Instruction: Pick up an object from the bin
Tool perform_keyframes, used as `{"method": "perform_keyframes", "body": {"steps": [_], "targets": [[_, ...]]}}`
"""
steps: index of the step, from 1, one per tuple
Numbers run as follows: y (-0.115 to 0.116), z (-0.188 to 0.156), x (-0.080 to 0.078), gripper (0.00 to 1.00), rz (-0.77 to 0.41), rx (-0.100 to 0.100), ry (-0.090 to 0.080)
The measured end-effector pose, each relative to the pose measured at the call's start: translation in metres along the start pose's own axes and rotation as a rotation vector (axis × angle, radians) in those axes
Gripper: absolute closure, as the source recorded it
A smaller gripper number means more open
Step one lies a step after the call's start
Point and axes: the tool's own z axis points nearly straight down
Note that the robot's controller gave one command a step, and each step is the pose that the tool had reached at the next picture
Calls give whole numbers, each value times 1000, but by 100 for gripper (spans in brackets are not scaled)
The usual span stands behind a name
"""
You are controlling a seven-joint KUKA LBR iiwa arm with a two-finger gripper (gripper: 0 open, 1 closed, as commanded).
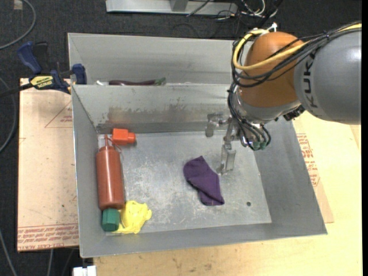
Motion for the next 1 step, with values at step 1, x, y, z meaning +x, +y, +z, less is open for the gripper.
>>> {"method": "perform_keyframes", "body": {"steps": [1], "targets": [[14, 38, 6, 0, 8, -2, 1]]}}
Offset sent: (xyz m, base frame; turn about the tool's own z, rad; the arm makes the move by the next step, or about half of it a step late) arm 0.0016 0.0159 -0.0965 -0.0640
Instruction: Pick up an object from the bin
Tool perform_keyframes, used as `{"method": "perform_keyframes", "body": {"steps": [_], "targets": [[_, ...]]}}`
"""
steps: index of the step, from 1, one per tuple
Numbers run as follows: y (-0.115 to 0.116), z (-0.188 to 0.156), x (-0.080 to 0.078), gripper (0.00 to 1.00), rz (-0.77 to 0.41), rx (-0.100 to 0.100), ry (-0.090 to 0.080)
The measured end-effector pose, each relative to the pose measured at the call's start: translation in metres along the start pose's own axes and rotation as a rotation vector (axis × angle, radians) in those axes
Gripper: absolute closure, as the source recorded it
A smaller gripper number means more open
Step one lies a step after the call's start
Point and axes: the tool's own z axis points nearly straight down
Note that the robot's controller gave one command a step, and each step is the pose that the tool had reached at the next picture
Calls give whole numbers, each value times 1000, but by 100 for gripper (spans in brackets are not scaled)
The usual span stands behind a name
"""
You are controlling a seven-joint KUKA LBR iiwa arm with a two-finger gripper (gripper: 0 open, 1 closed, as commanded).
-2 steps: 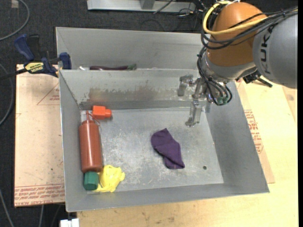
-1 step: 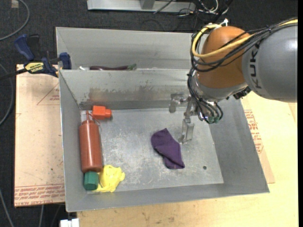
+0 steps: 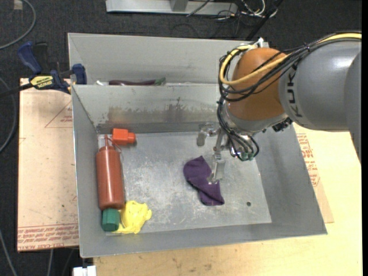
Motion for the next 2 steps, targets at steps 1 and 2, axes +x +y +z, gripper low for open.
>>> {"method": "perform_keyframes", "body": {"steps": [1, 2], "targets": [[3, 43, -7, 0, -50, 1, -4], [-11, 70, -20, 100, 22, -1, -4]]}}
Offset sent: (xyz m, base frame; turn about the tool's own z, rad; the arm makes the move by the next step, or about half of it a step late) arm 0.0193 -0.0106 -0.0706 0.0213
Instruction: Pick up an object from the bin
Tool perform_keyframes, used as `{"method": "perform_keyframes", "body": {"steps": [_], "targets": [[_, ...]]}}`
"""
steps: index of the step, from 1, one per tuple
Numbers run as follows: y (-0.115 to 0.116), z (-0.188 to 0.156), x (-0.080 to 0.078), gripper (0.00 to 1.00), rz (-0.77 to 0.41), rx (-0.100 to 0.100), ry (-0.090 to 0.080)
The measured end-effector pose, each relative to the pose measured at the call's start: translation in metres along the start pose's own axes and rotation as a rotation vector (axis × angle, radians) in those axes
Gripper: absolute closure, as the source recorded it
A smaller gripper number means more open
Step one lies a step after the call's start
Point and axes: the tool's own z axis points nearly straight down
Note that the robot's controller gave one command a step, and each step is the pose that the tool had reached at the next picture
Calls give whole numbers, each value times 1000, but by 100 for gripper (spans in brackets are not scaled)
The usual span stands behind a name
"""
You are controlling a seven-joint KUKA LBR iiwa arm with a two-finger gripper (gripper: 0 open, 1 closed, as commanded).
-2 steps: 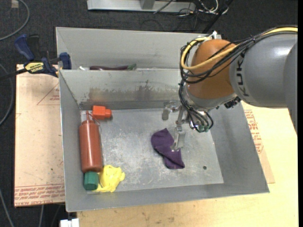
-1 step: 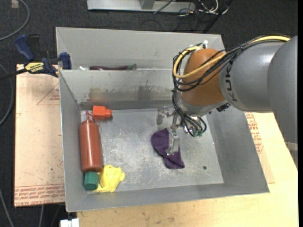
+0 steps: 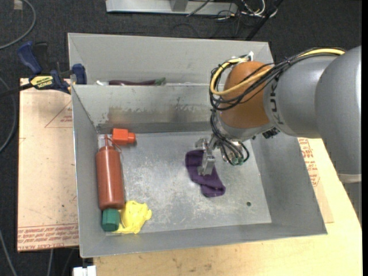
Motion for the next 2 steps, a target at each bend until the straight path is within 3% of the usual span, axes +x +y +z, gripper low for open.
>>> {"method": "perform_keyframes", "body": {"steps": [1, 2], "targets": [[0, 0, 0, 100, 0, 0, 0], [-10, -119, -1, 100, 24, -1, -4]]}}
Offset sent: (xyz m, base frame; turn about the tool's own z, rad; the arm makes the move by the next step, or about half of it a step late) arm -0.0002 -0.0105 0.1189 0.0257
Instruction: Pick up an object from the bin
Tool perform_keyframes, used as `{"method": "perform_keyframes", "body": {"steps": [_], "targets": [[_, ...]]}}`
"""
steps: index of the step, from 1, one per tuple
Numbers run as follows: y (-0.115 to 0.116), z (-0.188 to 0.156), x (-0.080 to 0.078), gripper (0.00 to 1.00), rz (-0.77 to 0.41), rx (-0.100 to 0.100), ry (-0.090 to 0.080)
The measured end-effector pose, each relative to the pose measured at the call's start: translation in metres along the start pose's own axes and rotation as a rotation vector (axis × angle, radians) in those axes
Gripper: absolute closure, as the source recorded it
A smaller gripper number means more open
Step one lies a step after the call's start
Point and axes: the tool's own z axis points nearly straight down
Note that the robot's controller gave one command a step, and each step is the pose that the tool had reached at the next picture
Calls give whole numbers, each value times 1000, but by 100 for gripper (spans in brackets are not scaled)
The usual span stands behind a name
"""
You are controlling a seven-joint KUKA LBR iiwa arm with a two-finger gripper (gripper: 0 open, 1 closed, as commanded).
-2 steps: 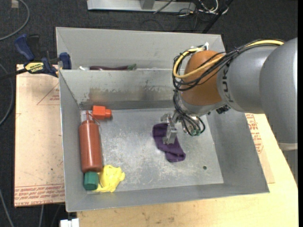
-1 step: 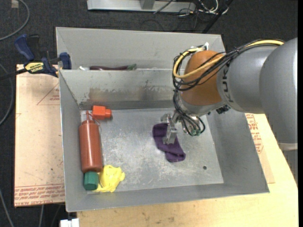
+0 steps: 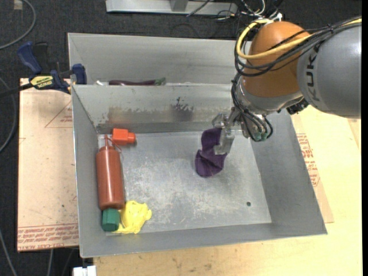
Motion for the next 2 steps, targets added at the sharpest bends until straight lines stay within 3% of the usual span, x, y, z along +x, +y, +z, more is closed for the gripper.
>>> {"method": "perform_keyframes", "body": {"steps": [1, 2], "targets": [[0, 0, 0, 100, 0, 0, 0], [-2, -172, -24, 100, 64, -1, -13]]}}
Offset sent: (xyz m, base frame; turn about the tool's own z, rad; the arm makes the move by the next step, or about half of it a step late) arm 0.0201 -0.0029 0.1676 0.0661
